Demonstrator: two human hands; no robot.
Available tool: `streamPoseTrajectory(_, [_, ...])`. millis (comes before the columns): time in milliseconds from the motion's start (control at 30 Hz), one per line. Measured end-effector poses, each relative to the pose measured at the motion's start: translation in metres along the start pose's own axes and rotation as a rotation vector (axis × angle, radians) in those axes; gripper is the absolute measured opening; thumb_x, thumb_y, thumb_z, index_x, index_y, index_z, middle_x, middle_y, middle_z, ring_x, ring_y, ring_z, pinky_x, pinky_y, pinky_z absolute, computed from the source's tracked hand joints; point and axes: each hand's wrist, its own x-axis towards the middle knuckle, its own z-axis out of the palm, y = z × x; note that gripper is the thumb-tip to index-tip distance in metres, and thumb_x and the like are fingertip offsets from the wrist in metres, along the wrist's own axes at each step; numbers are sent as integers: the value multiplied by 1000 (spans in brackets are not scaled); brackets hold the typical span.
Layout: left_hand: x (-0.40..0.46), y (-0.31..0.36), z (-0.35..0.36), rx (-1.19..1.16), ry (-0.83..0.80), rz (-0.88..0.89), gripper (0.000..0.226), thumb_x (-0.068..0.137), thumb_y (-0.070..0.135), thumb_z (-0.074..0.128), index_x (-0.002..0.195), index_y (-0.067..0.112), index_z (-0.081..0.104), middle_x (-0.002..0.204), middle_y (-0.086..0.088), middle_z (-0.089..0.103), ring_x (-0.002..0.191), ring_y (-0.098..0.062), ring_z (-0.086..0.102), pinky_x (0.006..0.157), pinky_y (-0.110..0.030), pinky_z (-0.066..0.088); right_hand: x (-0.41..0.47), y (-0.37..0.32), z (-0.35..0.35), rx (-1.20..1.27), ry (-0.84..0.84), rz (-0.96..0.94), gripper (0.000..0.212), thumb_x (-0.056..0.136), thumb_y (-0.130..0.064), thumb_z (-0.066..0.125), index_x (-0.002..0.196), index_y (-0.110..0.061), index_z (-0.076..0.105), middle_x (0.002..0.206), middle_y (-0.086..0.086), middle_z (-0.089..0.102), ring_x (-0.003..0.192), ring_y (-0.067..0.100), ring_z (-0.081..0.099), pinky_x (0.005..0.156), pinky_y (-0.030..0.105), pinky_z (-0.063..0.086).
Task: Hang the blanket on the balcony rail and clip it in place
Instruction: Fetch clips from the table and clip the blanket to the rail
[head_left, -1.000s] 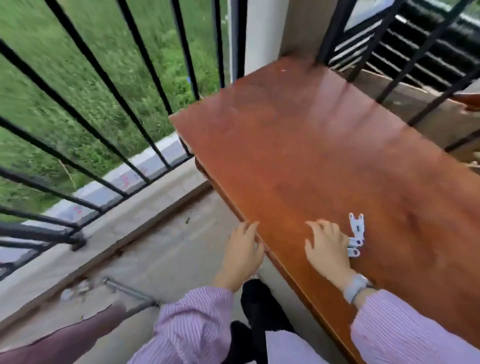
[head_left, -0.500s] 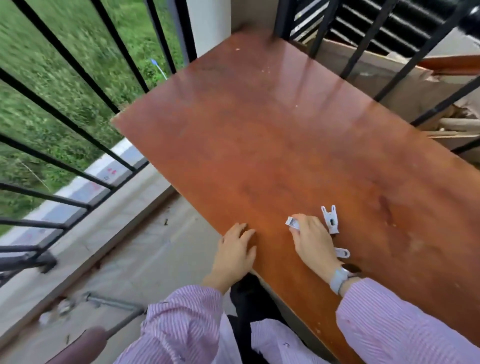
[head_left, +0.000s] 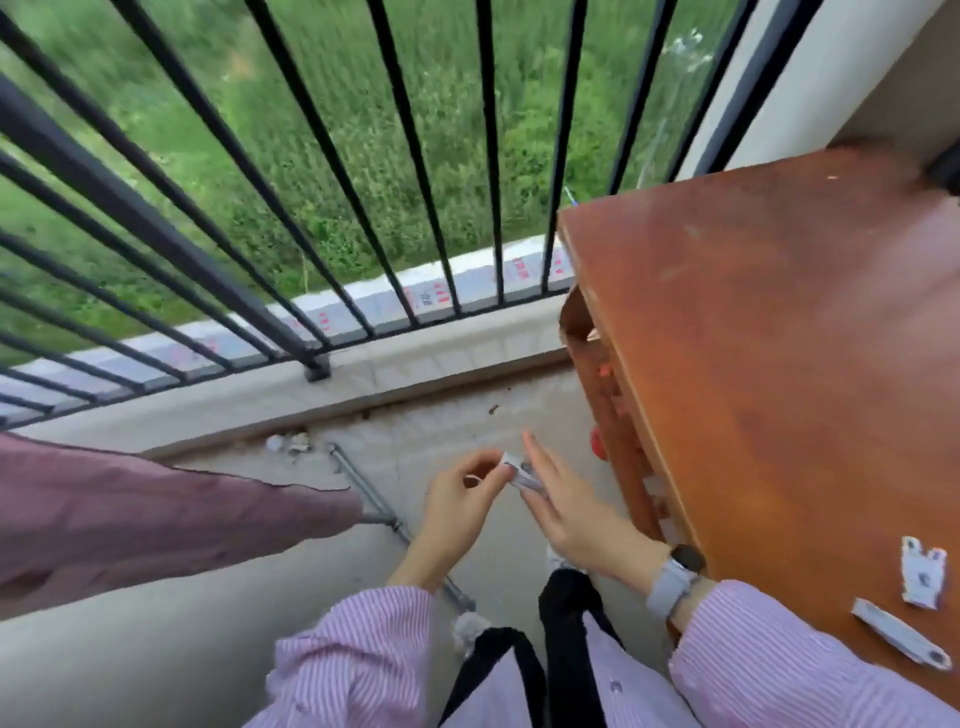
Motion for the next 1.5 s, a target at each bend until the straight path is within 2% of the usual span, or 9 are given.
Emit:
streamPoseTrajectory(167, [-41, -37, -61, -153, 355, -162, 17, 82, 12, 64, 83, 29, 65, 83, 8, 67, 76, 1, 61, 69, -9, 46, 42, -29, 55, 66, -89, -6, 30, 89, -20, 56, 115, -4, 53, 100, 8, 60, 78, 10, 53, 65, 13, 35])
streamPoseTrajectory(367, [-41, -66, -115, -168, 1146, -433, 38, 72, 27, 72, 95, 13, 47, 97, -16, 55, 82, -26, 55, 83, -40, 47, 108, -57, 92, 98, -162, -37, 14, 87, -18, 56, 97, -13, 48, 77, -1, 57, 64, 11, 50, 59, 23, 34])
streamPoseTrajectory(533, [4, -40, -155, -89, 1406, -544, 67, 67, 36, 76, 111, 2, 40, 114, -15, 42, 108, -28, 42, 85, -26, 31, 170, -86, 95, 185, -198, -51, 23, 83, -15, 60, 101, -12, 48, 83, 3, 59, 71, 14, 52, 55, 10, 36])
streamPoseTrajectory(700, [23, -46, -168, -68, 1679, -515, 26, 81, 9, 58, 100, -7, 50, 105, -27, 54, 100, -36, 50, 81, -28, 33, 213, -110, 103, 208, -324, -192, 15, 83, -8, 56, 97, -6, 53, 80, 3, 54, 66, 13, 50, 62, 25, 39])
streamPoseTrajectory(1000, [-23, -61, -161, 161, 1623, -515, 17, 86, 9, 56, 77, -4, 62, 81, -16, 58, 74, -22, 48, 67, -20, 29, 243, -177, 147, 258, -468, -351, 31, 79, -24, 67, 64, -22, 40, 61, -6, 39, 56, 10, 35, 53, 24, 27])
streamPoseTrajectory(1067, [-28, -61, -162, 149, 1625, -521, 17, 86, 10, 57, 76, -3, 62, 79, -13, 58, 73, -22, 48, 67, -22, 31, 244, -187, 156, 278, -471, -387, 9, 80, -19, 67, 86, -15, 62, 73, -1, 57, 62, 8, 45, 61, 20, 34])
streamPoseTrajectory(1167, [-30, -64, -158, 110, 1645, -534, 17, 86, 11, 57, 74, -1, 60, 77, -16, 60, 72, -25, 50, 69, -29, 37, 245, -193, 171, 201, -468, -479, 37, 81, -19, 66, 116, -7, 60, 102, 7, 69, 83, 16, 63, 77, 20, 46])
streamPoseTrajectory(1267, [-29, -63, -152, 46, 1645, -544, 19, 86, 12, 56, 70, 0, 57, 75, -18, 60, 69, -24, 49, 69, -33, 39, 245, -194, 185, 110, -441, -511, 24, 85, -18, 60, 105, -5, 63, 101, 14, 68, 91, 31, 61, 79, 41, 45])
streamPoseTrajectory(1500, [-30, -61, -150, 10, 1632, -540, 19, 85, 13, 56, 69, 2, 57, 73, -19, 60, 67, -23, 47, 69, -36, 42, 246, -186, 182, 131, -359, -531, 10, 82, -9, 60, 80, -1, 55, 77, 13, 53, 70, 27, 48, 65, 39, 39])
